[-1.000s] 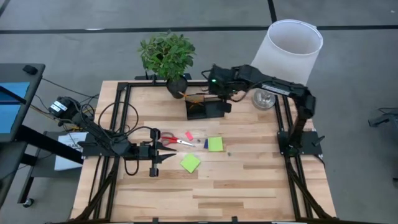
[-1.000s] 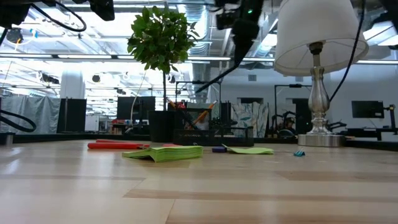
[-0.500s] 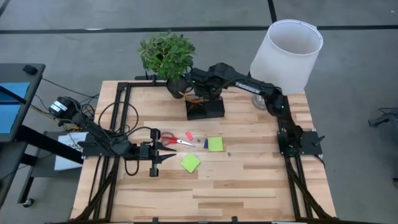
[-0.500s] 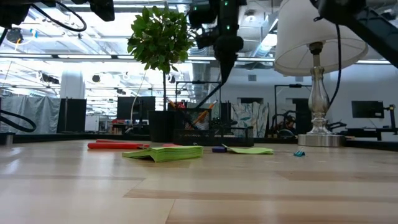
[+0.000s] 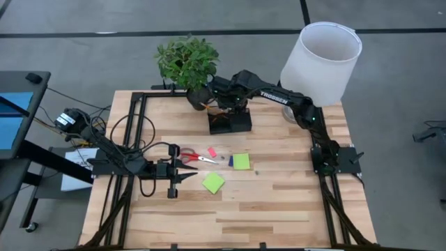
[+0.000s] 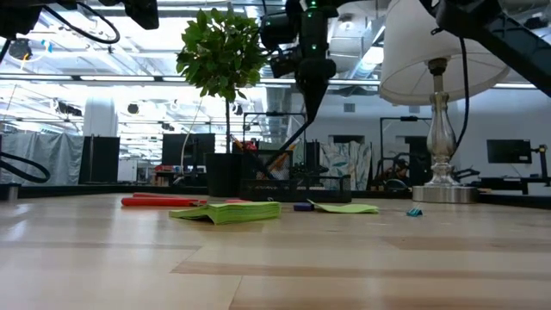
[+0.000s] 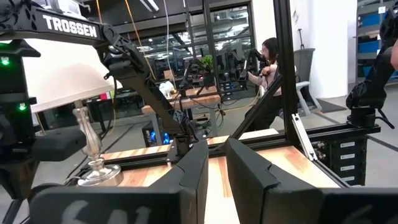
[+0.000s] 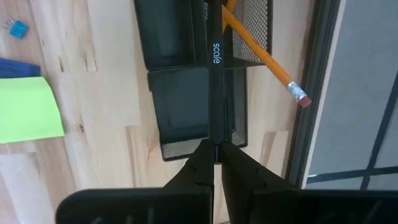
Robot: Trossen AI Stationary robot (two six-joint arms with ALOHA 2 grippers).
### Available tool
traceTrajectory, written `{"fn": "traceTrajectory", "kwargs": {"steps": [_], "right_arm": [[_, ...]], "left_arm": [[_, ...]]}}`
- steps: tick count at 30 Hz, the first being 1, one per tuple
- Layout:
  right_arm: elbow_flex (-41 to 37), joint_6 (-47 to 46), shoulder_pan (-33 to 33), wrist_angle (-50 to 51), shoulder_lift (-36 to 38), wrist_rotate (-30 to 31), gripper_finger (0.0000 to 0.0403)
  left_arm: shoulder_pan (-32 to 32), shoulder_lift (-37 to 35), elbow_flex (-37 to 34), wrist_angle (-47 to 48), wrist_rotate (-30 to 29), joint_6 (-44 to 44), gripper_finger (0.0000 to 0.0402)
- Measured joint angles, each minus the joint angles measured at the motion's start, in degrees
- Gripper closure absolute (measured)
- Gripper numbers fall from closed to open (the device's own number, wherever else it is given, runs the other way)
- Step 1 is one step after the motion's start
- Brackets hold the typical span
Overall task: Pick and place office supplies into organizer
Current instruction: Put the black ballpen into the desk organizer, then put the red scissors into the desk organizer
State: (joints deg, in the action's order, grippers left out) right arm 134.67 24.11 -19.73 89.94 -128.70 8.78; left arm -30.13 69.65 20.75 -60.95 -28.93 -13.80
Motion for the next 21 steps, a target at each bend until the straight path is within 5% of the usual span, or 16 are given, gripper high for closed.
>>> {"fn": "traceTrajectory", "kwargs": {"steps": [17,21], "right_arm": [[0.0,3.4,2.5,-3.9,0.0,0.8,0.0337],[0.0,3.2,2.7,-3.9,0.0,5.1,0.0336]], "left_arm": [[0.0,0.0,0.0,0.0,0.0,0.0,0.035],[0.0,0.0,0.0,0.0,0.0,0.0,0.035]]}}
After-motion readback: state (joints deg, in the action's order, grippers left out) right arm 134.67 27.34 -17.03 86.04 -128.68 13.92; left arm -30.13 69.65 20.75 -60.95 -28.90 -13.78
